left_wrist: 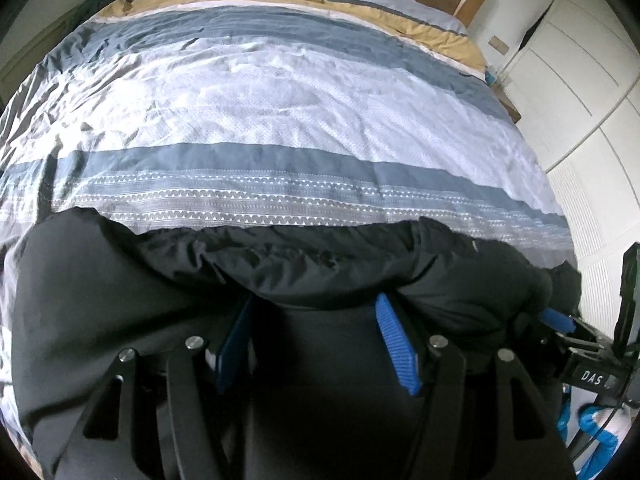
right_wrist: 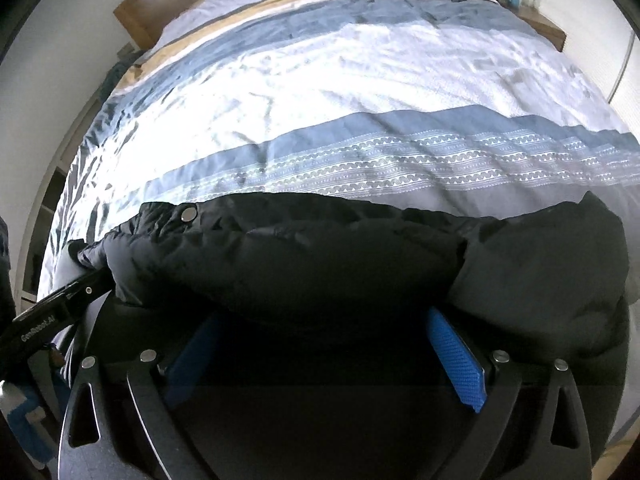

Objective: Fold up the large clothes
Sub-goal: 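Grasp the edge of the black coat bundle with both tools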

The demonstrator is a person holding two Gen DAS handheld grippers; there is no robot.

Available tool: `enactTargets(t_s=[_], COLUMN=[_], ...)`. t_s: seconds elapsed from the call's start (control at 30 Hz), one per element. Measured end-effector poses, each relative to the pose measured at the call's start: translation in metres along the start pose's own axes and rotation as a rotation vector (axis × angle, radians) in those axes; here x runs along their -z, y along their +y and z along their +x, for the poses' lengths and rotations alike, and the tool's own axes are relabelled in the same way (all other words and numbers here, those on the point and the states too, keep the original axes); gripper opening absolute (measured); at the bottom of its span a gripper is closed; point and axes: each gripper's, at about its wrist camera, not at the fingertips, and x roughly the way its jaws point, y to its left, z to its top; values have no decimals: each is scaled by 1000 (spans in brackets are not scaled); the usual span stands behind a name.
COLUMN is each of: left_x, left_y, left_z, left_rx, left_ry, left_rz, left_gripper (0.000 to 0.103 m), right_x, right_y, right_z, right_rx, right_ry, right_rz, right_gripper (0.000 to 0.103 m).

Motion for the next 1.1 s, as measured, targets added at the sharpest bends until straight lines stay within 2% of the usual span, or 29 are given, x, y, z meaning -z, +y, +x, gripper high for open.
enactTargets(t_s=[0.13, 0.27, 0.43, 0.53, 0.8, 0.9, 1.1], left_x=[2, 9, 34, 57, 114, 122, 129], left_y=[13, 26, 28, 20, -12, -19, -20], left_z=[-26, -54, -87, -99, -97, -92, -87], left_rx=[21, -8, -71, -83, -108, -114, -119], left_ry=[-50, -99, -161, -181, -189, -200, -202], left_rz=[-51, -85, -51, -22, 92, 115, 120], left_gripper=[61, 61, 61, 61, 61, 61, 61], right_x=[1, 4, 26, 48, 102, 114, 123], right_y=[-2, -8, -7, 4, 40, 43, 32], right_z=[-21, -55, -94, -103, -94, -81, -72], right_rx=[27, 61, 28, 15, 13, 24, 37], right_ry=[-53, -133, -205, -215, -199, -169, -165], right_rz=[6, 6, -5, -38, -158, -175, -141], right_gripper=[98, 98, 98, 98, 98, 98, 98])
